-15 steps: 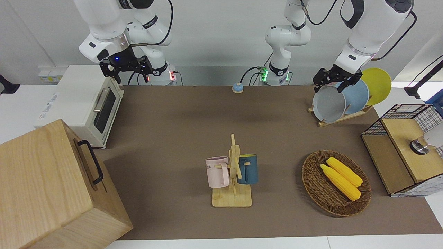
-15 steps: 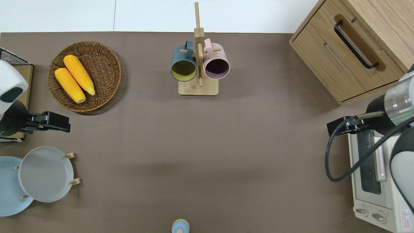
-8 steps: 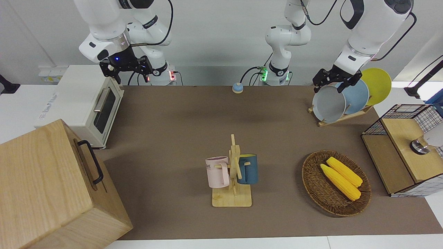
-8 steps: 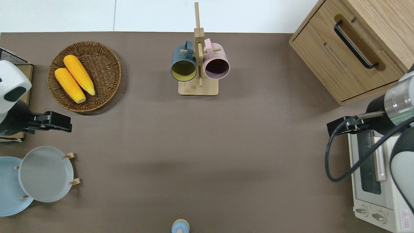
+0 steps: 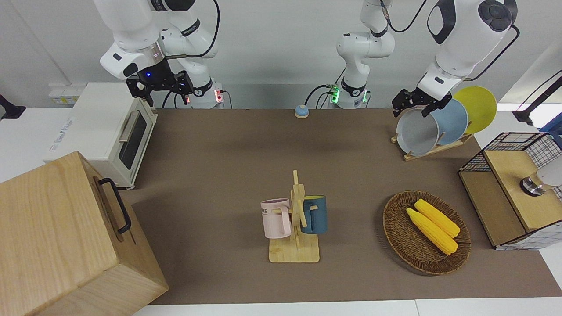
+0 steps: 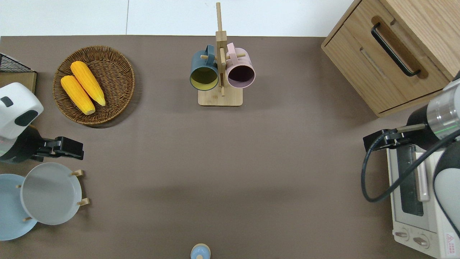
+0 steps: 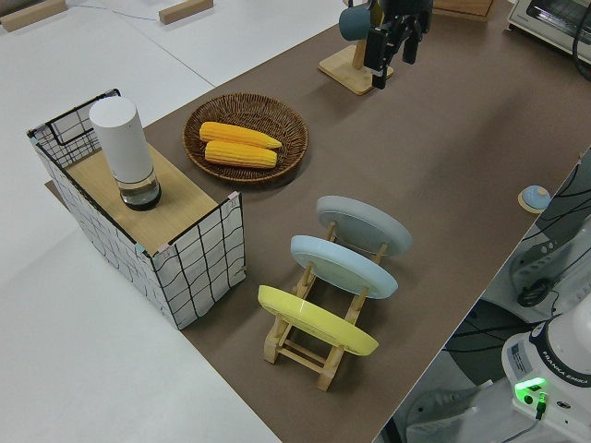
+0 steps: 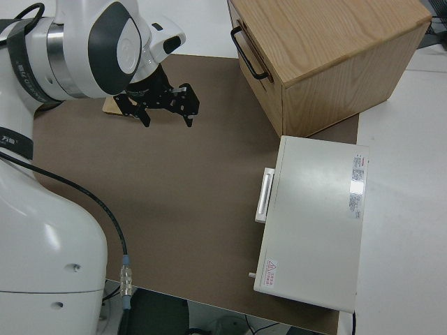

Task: Pick gray plate from low plate rack and place it on table with left arm
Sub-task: 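Move the left gripper down toward the gray plate in the low rack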

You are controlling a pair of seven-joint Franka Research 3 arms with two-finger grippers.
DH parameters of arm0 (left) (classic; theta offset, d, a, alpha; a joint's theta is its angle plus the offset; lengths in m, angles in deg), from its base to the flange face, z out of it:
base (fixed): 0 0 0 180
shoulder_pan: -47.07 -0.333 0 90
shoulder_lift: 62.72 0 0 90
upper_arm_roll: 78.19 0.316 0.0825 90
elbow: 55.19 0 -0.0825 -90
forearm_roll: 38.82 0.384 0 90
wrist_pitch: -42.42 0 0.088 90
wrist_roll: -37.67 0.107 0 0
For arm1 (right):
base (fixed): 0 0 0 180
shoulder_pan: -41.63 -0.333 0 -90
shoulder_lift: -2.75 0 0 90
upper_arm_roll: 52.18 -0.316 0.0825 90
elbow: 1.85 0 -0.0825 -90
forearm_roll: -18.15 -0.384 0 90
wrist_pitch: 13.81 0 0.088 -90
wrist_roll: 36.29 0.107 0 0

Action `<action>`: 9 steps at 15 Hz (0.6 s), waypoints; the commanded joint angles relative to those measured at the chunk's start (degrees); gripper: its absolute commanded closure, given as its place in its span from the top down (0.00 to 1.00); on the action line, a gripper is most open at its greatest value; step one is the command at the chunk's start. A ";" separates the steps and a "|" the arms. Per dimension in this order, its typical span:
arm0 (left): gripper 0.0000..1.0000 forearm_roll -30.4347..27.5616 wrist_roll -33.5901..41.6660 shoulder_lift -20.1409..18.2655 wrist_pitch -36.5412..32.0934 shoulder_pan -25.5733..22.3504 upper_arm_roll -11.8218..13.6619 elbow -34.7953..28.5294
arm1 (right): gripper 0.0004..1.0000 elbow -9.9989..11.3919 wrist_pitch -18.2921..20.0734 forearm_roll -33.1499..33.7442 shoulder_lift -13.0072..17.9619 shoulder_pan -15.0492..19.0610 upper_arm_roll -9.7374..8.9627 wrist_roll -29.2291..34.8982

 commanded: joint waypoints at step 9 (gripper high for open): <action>1.00 3.22 -0.80 -11.52 11.30 -0.79 0.90 -18.64 | 0.98 -0.33 0.62 0.37 0.12 1.32 -1.13 0.68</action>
